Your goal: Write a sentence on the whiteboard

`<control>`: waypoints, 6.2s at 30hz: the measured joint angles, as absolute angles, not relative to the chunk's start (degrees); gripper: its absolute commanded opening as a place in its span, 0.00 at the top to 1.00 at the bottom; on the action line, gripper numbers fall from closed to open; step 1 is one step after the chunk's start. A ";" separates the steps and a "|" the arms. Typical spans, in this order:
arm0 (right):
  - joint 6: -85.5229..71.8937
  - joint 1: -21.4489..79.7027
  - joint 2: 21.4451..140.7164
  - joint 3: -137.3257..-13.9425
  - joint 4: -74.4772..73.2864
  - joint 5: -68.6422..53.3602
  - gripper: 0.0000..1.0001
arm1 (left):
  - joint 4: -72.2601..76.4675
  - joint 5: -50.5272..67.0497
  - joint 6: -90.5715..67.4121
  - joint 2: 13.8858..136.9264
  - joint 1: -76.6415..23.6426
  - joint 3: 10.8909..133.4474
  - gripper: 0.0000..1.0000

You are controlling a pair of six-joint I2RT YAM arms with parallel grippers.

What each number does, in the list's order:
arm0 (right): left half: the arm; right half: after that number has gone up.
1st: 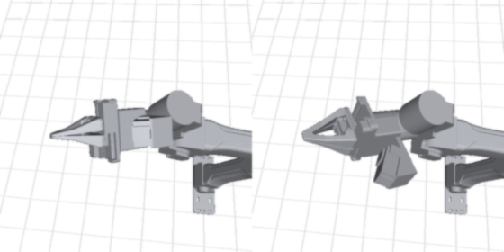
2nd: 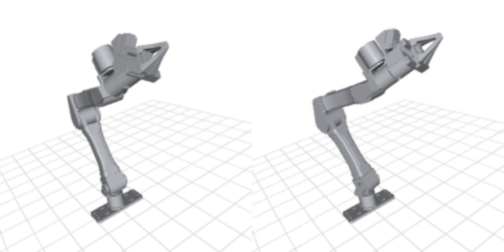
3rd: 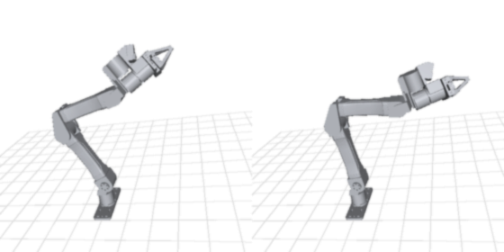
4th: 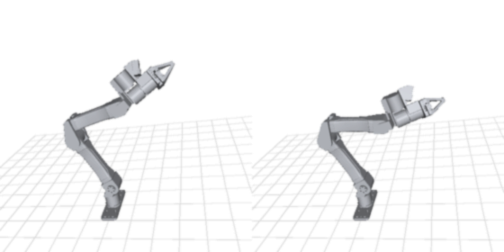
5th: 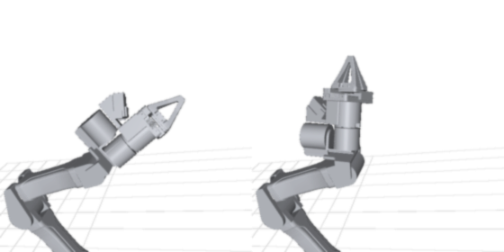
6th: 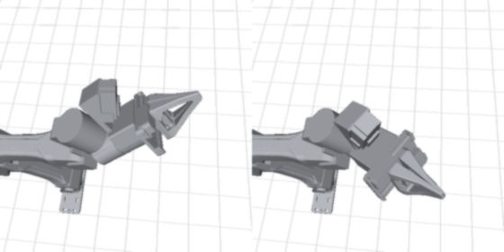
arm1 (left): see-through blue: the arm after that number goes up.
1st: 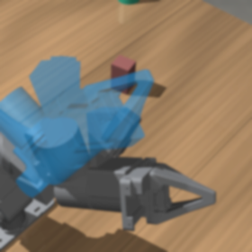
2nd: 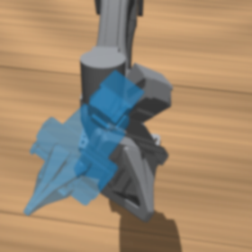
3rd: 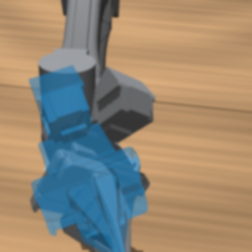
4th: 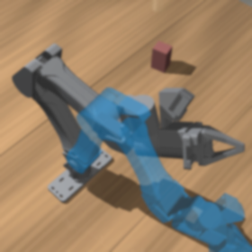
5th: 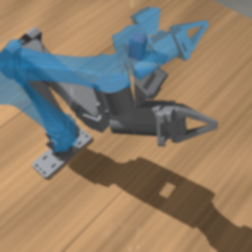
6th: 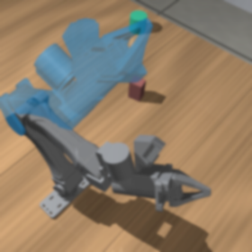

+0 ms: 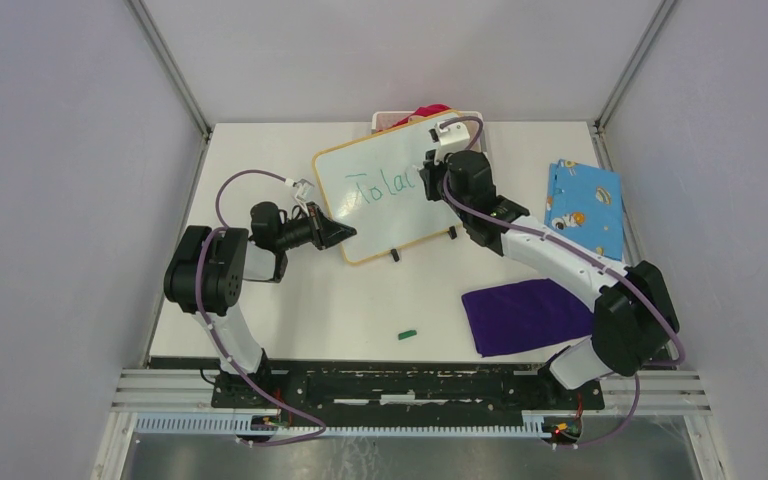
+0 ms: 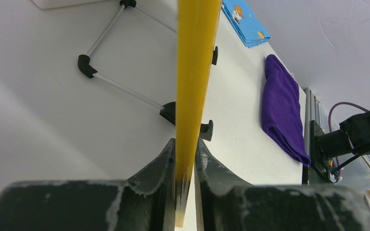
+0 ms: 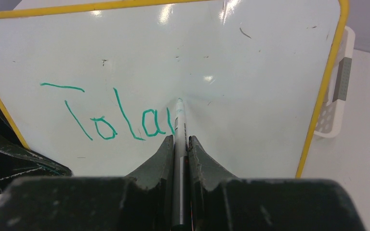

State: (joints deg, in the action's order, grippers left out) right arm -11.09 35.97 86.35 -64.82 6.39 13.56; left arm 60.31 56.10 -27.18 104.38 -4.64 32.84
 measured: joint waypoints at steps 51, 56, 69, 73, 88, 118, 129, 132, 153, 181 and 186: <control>-13.52 39.86 87.53 -58.41 6.79 6.39 1.00 | 59.90 56.01 -27.18 104.44 -4.64 33.06 0.77; -14.15 39.86 84.20 -58.41 6.85 6.28 1.00 | 59.88 56.01 -27.18 104.44 -4.64 33.06 0.77; -10.55 42.70 84.14 -64.93 7.57 8.69 1.00 | 59.79 56.01 -27.18 104.44 -4.64 33.06 0.77; -9.80 43.13 86.35 -66.24 6.61 9.10 1.00 | 59.68 56.01 -27.18 104.44 -4.64 33.06 0.77; -9.13 43.11 90.52 -68.05 4.56 10.48 1.00 | 59.64 56.01 -27.20 104.44 -4.64 33.06 0.77; -10.22 41.01 93.01 -69.41 3.77 11.09 1.00 | 59.42 55.59 -27.18 104.44 -4.64 33.32 0.76; -10.26 38.94 87.15 -65.76 4.51 12.27 1.00 | 58.87 55.90 -27.18 104.47 -4.62 33.39 0.76; -10.26 38.15 85.65 -65.76 5.50 12.82 1.00 | 58.85 55.90 -27.18 104.47 -4.62 33.39 0.76; -10.44 33.67 88.29 -66.78 6.57 13.78 1.00 | 58.83 55.90 -27.18 104.47 -4.62 33.39 0.76; -12.23 33.21 87.77 -63.68 8.64 12.01 1.00 | 58.57 55.83 -27.18 104.47 -4.62 33.43 0.75; -12.25 33.21 85.69 -63.51 8.23 12.60 1.00 | 58.52 55.81 -27.18 104.47 -4.62 33.43 0.75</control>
State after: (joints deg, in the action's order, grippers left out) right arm -12.25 33.21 85.69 -63.51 8.23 12.60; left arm 58.52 55.81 -27.18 104.47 -4.62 33.43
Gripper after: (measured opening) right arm 0.175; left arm 0.251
